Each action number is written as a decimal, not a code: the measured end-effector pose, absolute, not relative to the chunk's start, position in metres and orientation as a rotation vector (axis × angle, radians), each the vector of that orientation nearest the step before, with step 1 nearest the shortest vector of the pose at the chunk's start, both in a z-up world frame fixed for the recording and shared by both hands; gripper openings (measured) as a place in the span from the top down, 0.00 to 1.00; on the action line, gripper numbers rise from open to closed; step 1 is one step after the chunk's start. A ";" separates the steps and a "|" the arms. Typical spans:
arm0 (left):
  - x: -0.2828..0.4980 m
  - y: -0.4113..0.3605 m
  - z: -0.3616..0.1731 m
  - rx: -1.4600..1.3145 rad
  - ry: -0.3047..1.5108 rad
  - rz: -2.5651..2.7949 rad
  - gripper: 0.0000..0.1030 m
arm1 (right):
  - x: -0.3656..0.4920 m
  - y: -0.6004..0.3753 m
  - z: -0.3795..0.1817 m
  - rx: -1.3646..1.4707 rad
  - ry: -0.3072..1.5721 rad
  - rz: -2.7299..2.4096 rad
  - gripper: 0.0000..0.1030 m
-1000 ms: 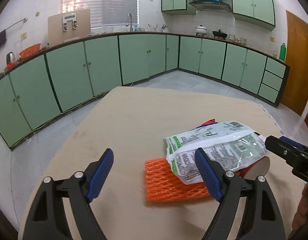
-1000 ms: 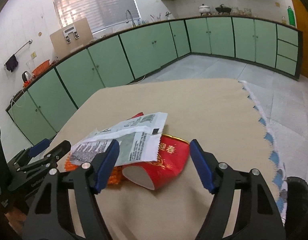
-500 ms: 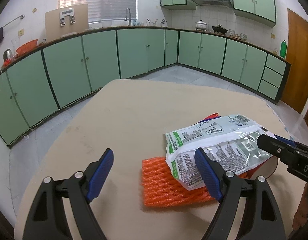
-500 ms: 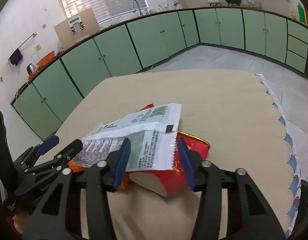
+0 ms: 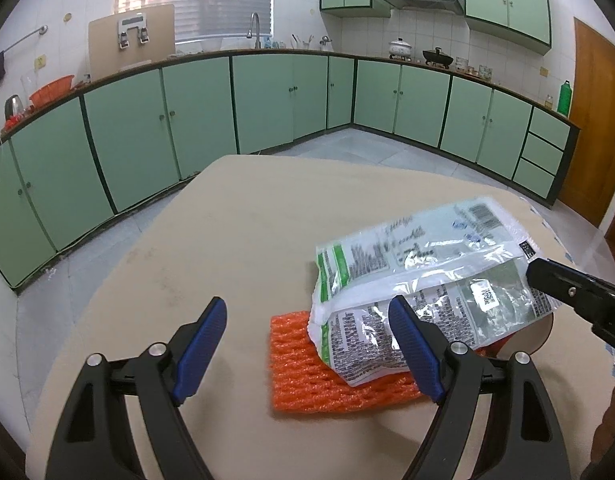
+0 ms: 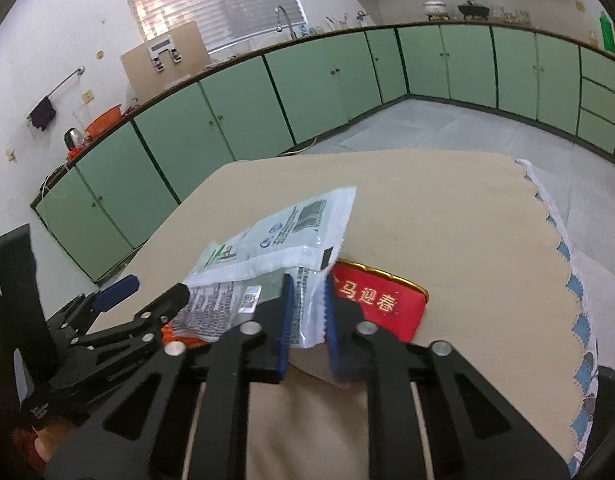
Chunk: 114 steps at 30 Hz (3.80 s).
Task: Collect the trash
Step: 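Grasp the clear snack wrapper on the red snack bag with the right gripper, then grasp the red paper cup with the left gripper while the right gripper holds the wrapper, then carry the red cup and clear wrapper over the black bin with both grippers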
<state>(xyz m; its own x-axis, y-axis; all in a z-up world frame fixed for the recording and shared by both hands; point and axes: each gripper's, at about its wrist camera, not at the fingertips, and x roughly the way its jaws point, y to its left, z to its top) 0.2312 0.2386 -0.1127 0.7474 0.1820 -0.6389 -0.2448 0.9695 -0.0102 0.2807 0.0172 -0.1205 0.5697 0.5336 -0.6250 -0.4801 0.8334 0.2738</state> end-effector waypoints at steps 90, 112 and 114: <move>0.220 0.005 -0.057 -0.089 0.648 -0.279 0.46 | 0.176 -0.276 -0.084 0.255 0.623 0.122 1.00; 0.211 -0.191 -0.123 0.060 0.836 -0.560 0.45 | 0.126 -0.395 -0.165 0.352 0.752 -0.126 0.98; 0.210 -0.197 -0.131 0.076 0.854 -0.564 0.44 | 0.129 -0.399 -0.172 0.358 0.765 -0.138 0.96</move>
